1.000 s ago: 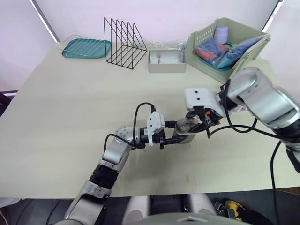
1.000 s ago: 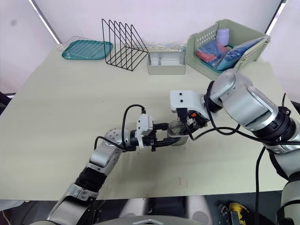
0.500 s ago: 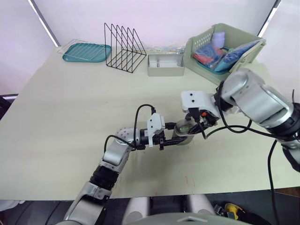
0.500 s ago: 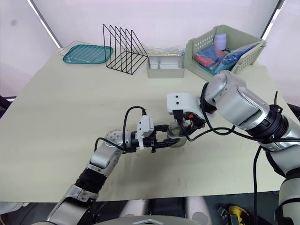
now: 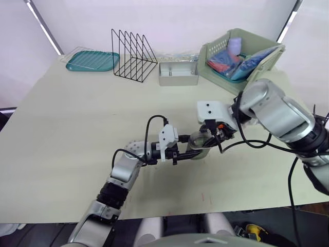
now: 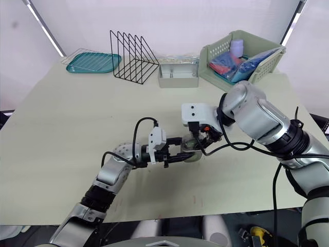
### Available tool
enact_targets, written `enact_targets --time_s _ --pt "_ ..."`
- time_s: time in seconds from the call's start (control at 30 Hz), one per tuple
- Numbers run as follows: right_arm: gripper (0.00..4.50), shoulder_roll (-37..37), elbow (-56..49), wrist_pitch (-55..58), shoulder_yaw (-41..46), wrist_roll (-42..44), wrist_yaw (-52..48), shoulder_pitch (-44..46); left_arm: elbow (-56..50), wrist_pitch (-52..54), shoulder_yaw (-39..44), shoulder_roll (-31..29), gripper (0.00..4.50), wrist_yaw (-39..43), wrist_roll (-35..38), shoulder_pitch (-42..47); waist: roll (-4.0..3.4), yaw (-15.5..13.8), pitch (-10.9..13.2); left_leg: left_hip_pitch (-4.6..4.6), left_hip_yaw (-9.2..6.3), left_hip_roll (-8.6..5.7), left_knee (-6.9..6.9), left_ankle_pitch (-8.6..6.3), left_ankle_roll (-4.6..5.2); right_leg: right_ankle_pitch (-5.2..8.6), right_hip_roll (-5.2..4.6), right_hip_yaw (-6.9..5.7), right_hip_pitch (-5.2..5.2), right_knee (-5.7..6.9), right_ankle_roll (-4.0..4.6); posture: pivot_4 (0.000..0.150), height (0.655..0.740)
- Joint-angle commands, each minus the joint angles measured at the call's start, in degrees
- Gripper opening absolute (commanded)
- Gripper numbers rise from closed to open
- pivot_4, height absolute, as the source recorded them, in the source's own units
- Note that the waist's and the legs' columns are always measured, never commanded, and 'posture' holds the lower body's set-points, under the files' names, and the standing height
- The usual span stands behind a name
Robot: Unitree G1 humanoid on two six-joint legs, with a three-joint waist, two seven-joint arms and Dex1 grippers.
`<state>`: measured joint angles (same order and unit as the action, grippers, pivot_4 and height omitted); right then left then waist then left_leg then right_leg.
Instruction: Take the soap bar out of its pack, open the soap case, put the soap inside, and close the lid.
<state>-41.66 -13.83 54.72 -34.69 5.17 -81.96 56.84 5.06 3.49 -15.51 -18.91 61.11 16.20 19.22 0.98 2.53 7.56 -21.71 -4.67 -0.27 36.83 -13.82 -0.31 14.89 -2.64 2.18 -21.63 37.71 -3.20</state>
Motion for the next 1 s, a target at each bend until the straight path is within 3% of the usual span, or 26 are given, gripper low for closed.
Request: enact_targets --time_s 0.03,0.37,1.0 --pt "1.78 1.3 1.6 -3.2 -0.1 0.7 2.0 -2.8 -1.8 -2.1 0.2 0.3 1.91 -0.1 -0.6 0.7 -0.09 0.0 0.1 0.0 0.0 0.0 0.0 0.0 0.0 0.0 0.0 0.0 0.0 0.0 0.0 0.15 0.74" --pt "1.78 -0.8 -0.7 -2.8 2.5 3.4 -0.5 -1.7 -1.0 -2.6 0.3 -0.2 1.91 0.3 -0.8 1.0 -0.47 -0.1 0.6 -0.08 0.03 -0.01 0.0 0.0 0.0 0.01 -0.01 0.02 -0.06 -0.02 -0.02 0.15 0.74" --pt "1.78 -0.1 1.4 -4.7 -1.0 0.0 2.0 -3.7 -1.5 -2.4 0.4 -0.2 1.91 0.3 -0.8 0.9 -0.45 -0.1 0.8 -0.08 0.01 -0.01 -0.05 0.0 0.0 0.1 -0.02 0.02 -0.06 -0.08 -0.16 0.15 0.74"
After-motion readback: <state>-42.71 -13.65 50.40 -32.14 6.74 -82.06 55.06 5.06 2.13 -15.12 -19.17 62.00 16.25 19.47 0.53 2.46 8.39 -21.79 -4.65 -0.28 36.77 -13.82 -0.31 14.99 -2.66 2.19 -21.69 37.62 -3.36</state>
